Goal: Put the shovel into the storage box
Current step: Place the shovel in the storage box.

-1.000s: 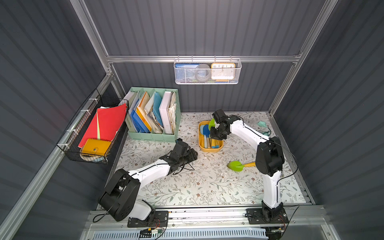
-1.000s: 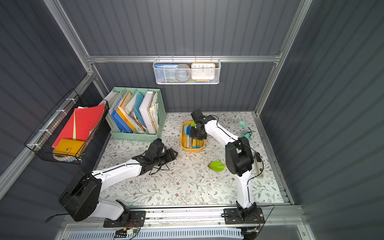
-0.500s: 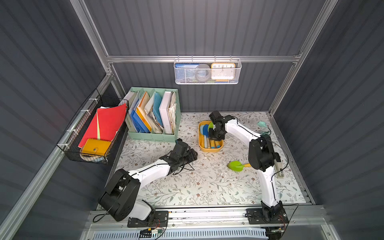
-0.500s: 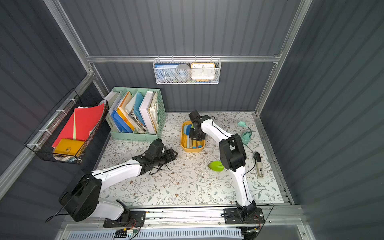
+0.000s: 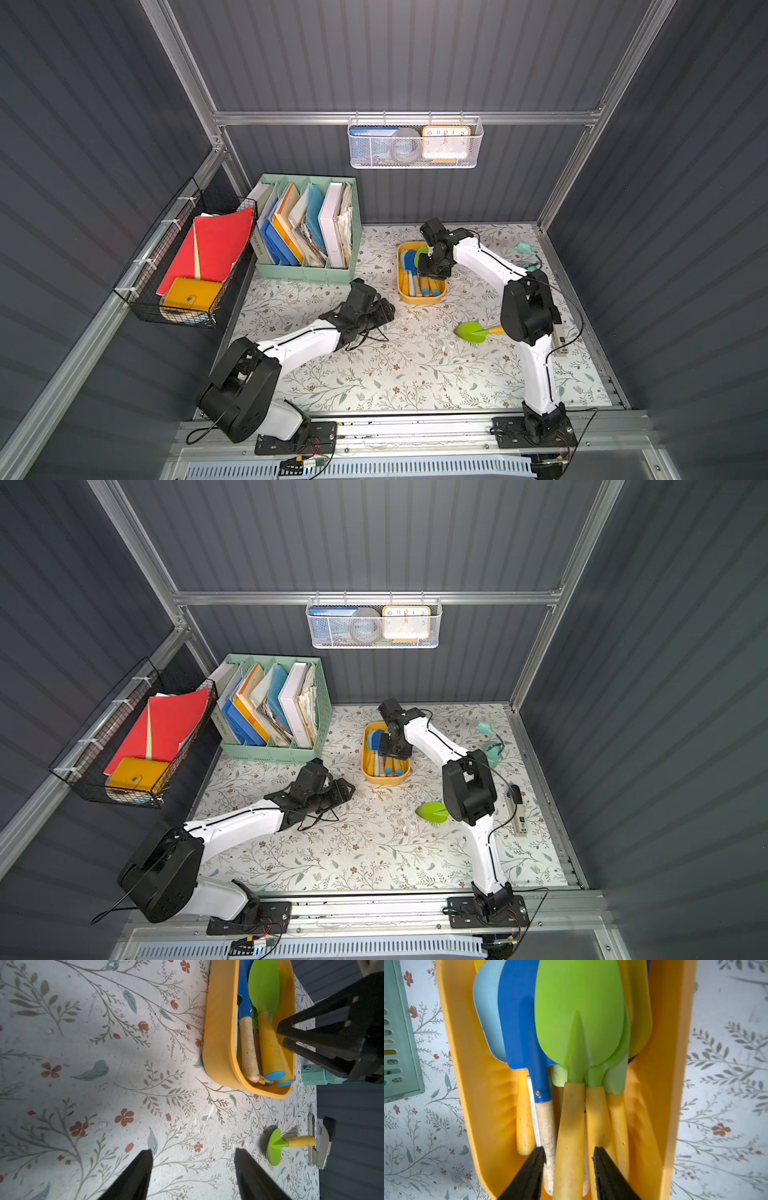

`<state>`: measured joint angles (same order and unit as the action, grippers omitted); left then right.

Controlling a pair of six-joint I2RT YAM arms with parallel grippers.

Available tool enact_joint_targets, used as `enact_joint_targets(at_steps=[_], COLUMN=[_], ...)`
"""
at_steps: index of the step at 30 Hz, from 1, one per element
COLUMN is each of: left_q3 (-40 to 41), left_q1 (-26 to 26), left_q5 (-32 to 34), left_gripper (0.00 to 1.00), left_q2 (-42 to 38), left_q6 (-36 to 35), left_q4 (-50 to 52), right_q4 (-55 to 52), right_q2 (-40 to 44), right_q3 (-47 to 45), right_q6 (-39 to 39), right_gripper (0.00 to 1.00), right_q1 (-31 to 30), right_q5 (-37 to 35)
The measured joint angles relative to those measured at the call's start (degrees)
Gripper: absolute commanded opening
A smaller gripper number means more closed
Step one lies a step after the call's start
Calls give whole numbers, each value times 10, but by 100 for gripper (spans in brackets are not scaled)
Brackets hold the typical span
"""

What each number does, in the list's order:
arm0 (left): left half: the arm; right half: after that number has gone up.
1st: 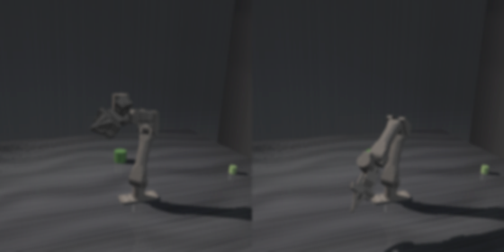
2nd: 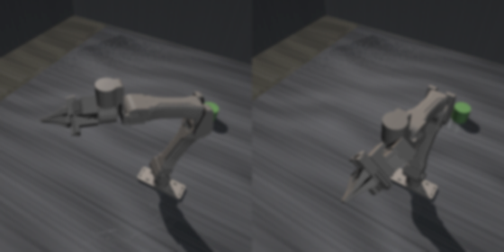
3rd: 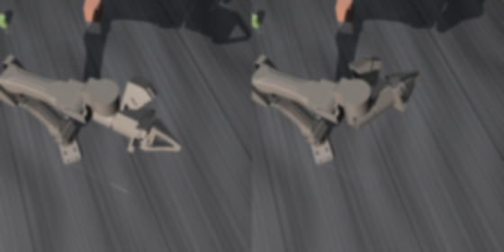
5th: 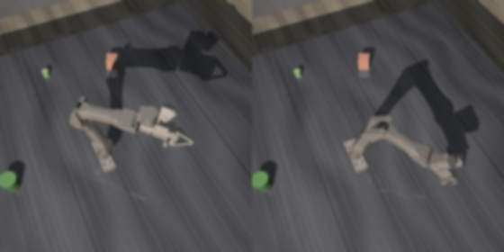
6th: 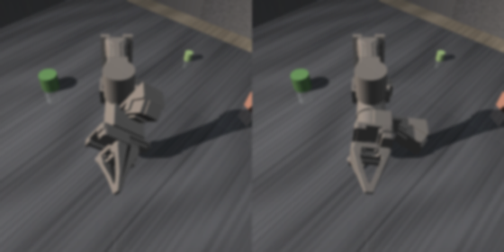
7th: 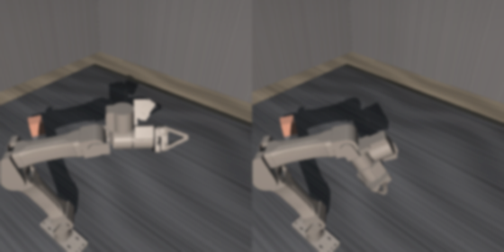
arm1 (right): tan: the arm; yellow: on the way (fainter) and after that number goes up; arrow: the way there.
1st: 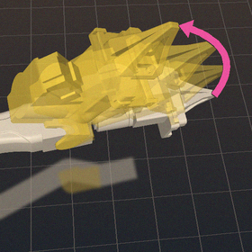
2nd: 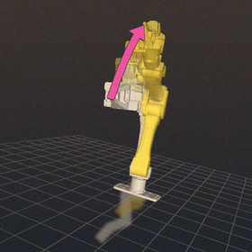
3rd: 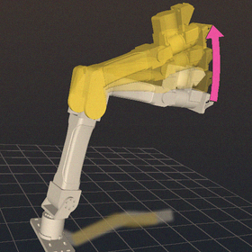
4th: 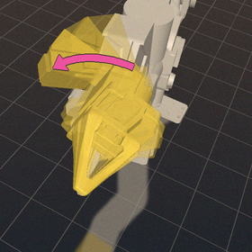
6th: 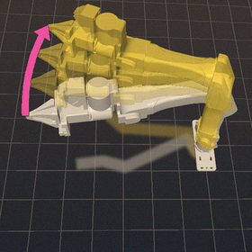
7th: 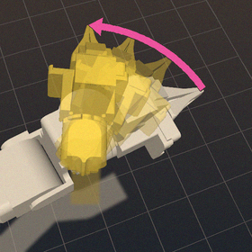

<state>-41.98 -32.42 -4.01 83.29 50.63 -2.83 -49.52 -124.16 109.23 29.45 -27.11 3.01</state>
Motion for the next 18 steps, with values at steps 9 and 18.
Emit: enact_joint_targets(at_steps=[9,18], left_q3=[-1,-11], left_q1=[0,0], left_q5=[2,4], left_gripper=[68,72], left_q2=[0,-1], left_q6=[-2,-14], left_q4=[5,12], right_q4=[27,53], right_q2=[110,196], right_q3=[-99,-206], right_q6=[-19,-34], right_gripper=[58,96], right_q1=[-3,-3], right_q5=[0,-8])
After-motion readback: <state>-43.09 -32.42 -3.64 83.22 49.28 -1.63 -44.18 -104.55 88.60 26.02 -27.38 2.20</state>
